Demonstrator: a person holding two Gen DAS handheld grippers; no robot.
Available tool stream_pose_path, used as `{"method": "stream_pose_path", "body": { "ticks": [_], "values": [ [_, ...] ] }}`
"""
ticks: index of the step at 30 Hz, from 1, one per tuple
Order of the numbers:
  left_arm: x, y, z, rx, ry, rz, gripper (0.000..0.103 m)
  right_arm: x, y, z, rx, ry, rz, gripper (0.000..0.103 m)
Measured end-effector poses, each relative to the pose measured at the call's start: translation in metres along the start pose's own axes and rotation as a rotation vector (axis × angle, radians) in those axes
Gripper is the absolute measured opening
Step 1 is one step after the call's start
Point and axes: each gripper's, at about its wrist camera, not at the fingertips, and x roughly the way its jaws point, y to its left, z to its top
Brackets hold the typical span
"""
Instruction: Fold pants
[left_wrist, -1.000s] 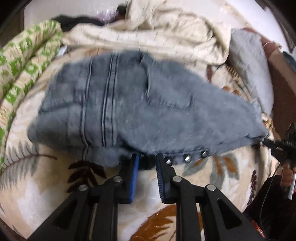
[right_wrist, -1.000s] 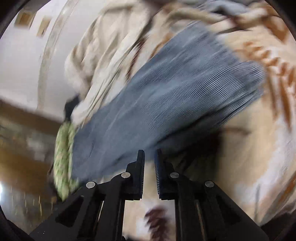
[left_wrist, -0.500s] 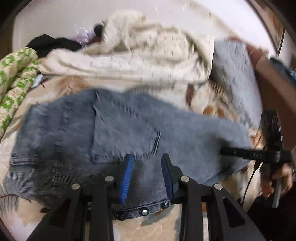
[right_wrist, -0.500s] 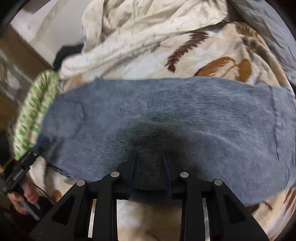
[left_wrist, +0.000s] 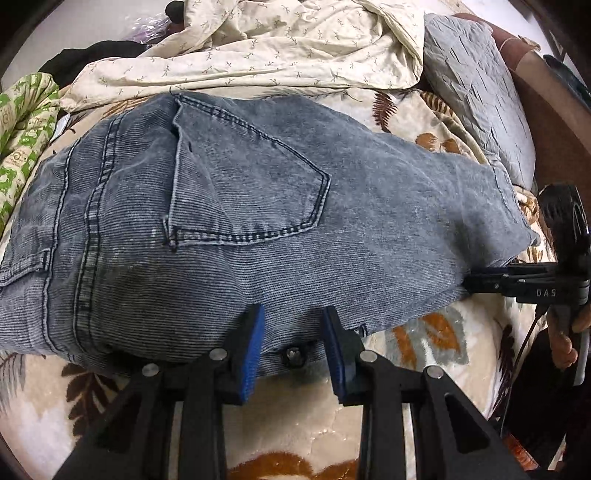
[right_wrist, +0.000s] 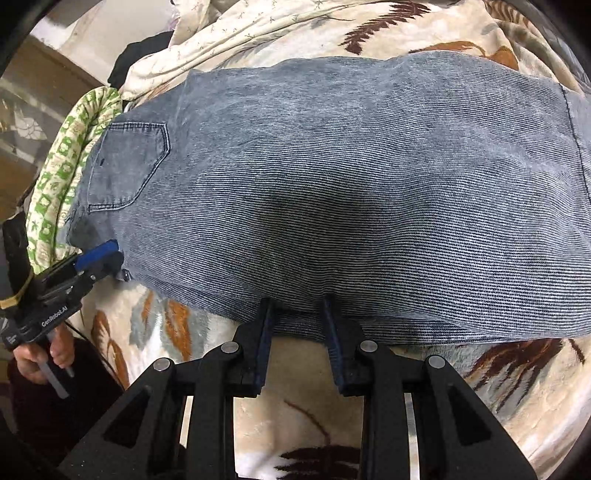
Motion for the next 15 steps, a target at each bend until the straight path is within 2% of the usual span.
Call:
{"method": "stream_pose_path", "body": {
  "ticks": [5,10,13,15],
  "values": [
    [-0.018,0.008,0.004,-0.029,-0.066,-0.05,0.034,-0.009,0.009,-0.001,-0.068,-0.018,0.002,0.029],
    [-0.057,0.006,0.013,-0.009,-0.254,-0.064,0.034,-0.047,0.015,0.01,-0.101,-0.115,0.139,0.029],
    [-0.059,0.01,0.016,-0.061,-0.286,-0.097,0.037,-0.054,0.031,0.039,-0.117,-0.159,0.195,0.03],
    [-0.05,0.014,0.017,-0.095,-0.286,-0.08,0.037,-0.053,0.043,0.066,-0.109,-0.176,0.219,0.033]
  ]
}}
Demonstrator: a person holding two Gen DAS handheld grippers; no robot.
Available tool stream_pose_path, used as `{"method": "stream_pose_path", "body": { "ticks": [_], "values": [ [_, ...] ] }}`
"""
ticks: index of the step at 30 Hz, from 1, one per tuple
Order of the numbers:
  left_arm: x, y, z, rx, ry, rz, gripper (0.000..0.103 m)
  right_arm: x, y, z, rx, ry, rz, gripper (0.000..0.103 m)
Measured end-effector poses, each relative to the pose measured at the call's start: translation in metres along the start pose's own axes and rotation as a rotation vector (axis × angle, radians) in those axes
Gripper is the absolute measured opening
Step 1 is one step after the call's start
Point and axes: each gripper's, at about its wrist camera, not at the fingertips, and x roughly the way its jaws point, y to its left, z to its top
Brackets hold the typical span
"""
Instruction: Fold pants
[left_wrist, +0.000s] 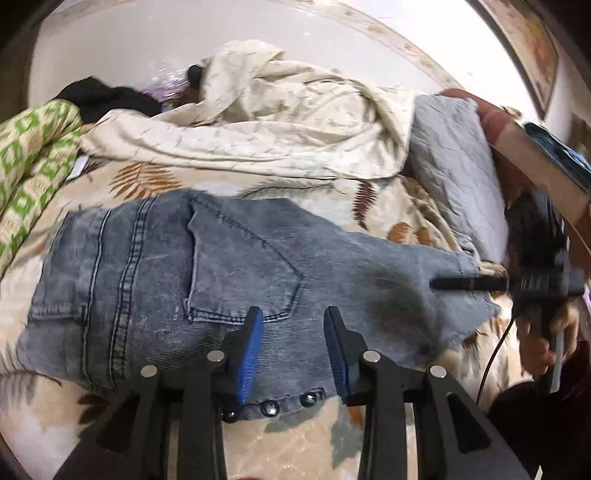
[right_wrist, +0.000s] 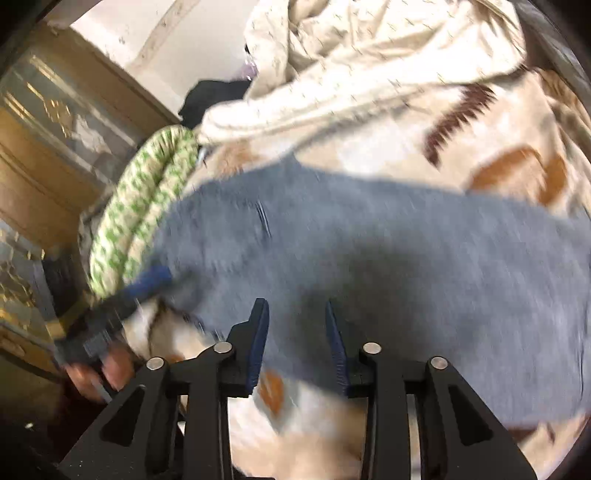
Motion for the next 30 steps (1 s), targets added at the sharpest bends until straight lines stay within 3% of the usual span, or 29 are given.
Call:
{"method": "stream_pose_path", "body": {
  "ticks": [5,7,11,18,19,21,22,25,28,30],
  "values": [
    [0.011,0.014,0.0,-0.052,0.017,0.083,0.038,0.05,0.032,0.061,-0.013,0.01,-0.01,0.042],
    [0.011,0.023,-0.002,-0.078,0.026,0.132,0.049,0.071,0.041,0.082,-0.029,0.005,-0.022,0.05],
    [0.013,0.039,-0.008,-0.109,0.066,0.173,0.05,0.112,0.049,0.117,-0.037,0.006,-0.079,0.052],
    [0.034,0.031,-0.024,0.05,0.146,0.275,0.049,0.169,0.036,0.139,-0.061,0.127,-0.164,0.054],
    [0.035,0.029,-0.025,0.07,0.147,0.285,0.049,0.175,0.036,0.138,-0.07,0.137,-0.153,0.052],
    [0.036,0.03,-0.025,0.081,0.151,0.286,0.049,0.185,0.04,0.134,-0.105,0.185,-0.13,0.026],
    [0.036,0.031,-0.026,0.073,0.156,0.28,0.049,0.189,0.043,0.131,-0.13,0.212,-0.159,0.012],
    [0.033,0.037,-0.026,0.048,0.155,0.257,0.049,0.194,0.056,0.125,-0.234,0.234,-0.261,0.009],
    [0.029,0.038,-0.026,0.045,0.15,0.253,0.049,0.199,0.063,0.129,-0.267,0.196,-0.39,0.008],
    [0.029,0.039,-0.027,0.044,0.155,0.252,0.049,0.208,0.06,0.128,-0.252,0.201,-0.408,0.007]
  ]
}}
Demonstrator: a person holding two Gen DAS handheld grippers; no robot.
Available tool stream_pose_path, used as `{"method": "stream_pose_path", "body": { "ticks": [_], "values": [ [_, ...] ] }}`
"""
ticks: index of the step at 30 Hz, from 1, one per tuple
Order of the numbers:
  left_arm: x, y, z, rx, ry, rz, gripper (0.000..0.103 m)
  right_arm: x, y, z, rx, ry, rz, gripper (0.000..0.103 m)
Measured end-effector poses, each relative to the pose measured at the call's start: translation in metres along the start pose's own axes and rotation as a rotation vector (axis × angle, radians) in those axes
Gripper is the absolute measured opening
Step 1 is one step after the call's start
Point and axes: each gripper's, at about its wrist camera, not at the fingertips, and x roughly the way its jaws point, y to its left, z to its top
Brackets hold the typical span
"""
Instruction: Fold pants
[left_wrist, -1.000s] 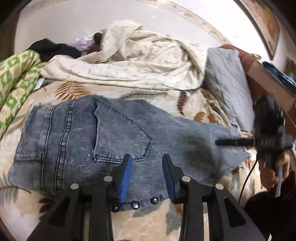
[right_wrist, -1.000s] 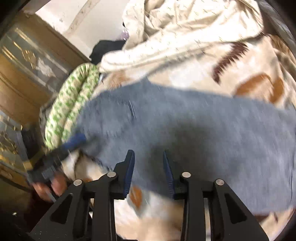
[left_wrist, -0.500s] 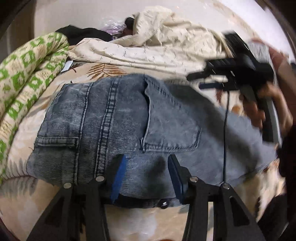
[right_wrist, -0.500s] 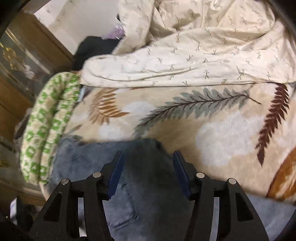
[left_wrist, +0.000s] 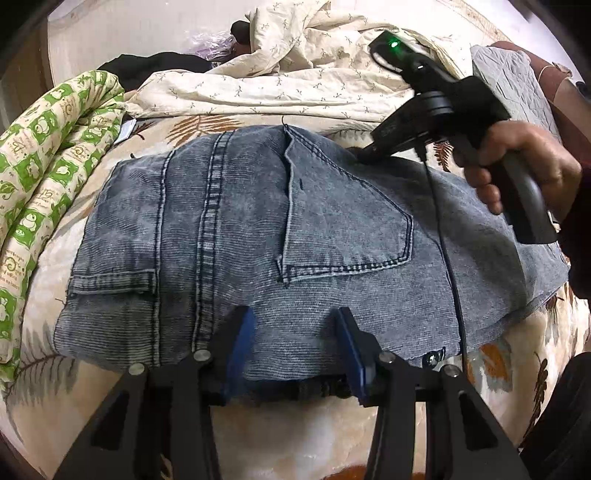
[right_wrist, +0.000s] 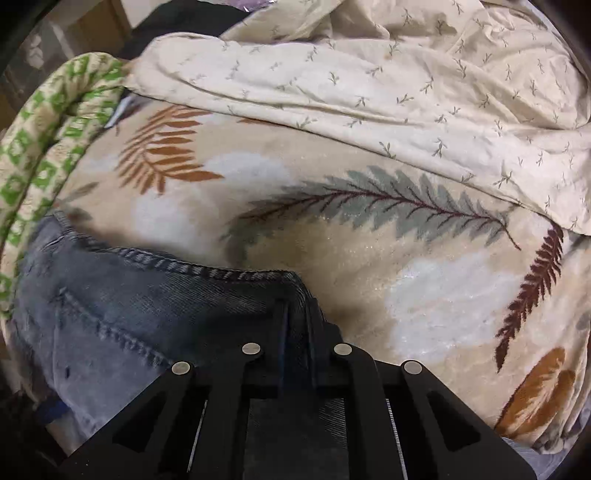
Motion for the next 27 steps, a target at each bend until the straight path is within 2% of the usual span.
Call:
{"method": "stream_pose_path", "body": {
  "ticks": [5,9,10,12,14,15,17,20,22,25,27],
  "values": [
    [-0.003,0.001,-0.003,-0.001,0.006,-0.009,0.049,0.007,-0.007,-0.001,0.06,-0.042,-0.011,0.007],
    [-0.003,0.001,-0.004,-0.006,0.008,-0.014,0.049,0.01,-0.008,-0.001,0.076,-0.042,-0.016,0.007],
    [-0.002,0.0,-0.004,-0.002,0.008,-0.012,0.049,0.008,-0.011,0.0,0.097,-0.037,-0.001,0.008],
    [-0.001,0.0,-0.004,0.0,0.004,-0.012,0.049,-0.001,-0.021,-0.001,0.155,-0.034,0.081,0.009],
    [-0.002,0.0,-0.004,-0.01,-0.003,-0.021,0.049,-0.017,-0.033,-0.006,0.215,-0.07,0.148,0.012],
    [-0.002,0.001,-0.004,-0.016,-0.007,-0.024,0.049,-0.031,-0.04,-0.011,0.24,-0.099,0.176,0.013],
    [-0.007,0.003,-0.003,-0.041,-0.03,-0.039,0.05,-0.054,-0.05,-0.022,0.257,-0.144,0.194,0.025],
    [-0.018,0.006,0.0,-0.078,-0.086,-0.059,0.056,-0.092,-0.065,-0.046,0.272,-0.209,0.177,0.026],
    [-0.025,0.007,0.001,-0.09,-0.131,-0.037,0.06,-0.116,-0.082,-0.067,0.295,-0.241,0.165,0.026],
    [-0.038,0.01,0.002,-0.098,-0.205,0.004,0.061,-0.15,-0.108,-0.106,0.352,-0.277,0.142,0.031],
    [-0.041,0.012,0.004,-0.09,-0.234,0.036,0.065,-0.167,-0.131,-0.136,0.406,-0.307,0.128,0.036]
  ]
}}
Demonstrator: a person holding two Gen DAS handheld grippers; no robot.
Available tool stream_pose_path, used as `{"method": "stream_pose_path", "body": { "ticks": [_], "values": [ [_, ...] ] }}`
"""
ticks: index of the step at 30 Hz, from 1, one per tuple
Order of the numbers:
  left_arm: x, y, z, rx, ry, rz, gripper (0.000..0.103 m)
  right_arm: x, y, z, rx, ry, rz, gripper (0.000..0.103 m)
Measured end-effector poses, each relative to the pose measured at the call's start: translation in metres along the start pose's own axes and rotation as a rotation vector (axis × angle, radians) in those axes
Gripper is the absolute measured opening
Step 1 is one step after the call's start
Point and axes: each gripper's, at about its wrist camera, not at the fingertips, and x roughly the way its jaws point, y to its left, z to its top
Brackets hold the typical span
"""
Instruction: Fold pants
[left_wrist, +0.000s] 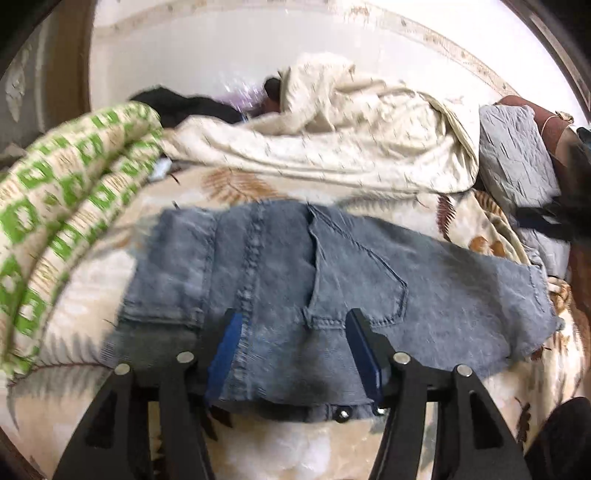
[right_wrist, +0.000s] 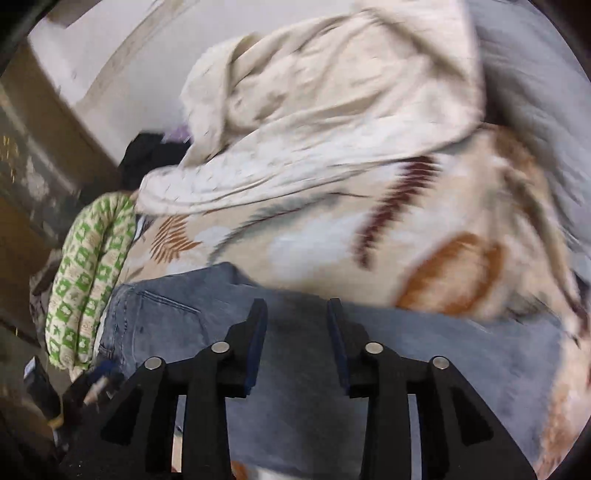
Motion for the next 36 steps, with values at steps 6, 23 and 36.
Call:
{"method": "stream_pose_path", "body": {
  "ticks": [6,23,36],
  "values": [
    [0.045,0.002,-0.015,0.023,0.198,0.094,0.067,-0.057,-0.093,-0.051,0.229,-0.054,0.011,0.05],
    [0.044,-0.012,-0.023,0.064,0.114,0.15,0.073,-0.043,-0.156,-0.146,0.248,-0.016,0.009,0.047],
    [0.004,-0.175,0.018,0.379,0.032,-0.164,0.073,-0.096,-0.252,-0.185,0.805,-0.159,0.369,0.053]
  ]
}}
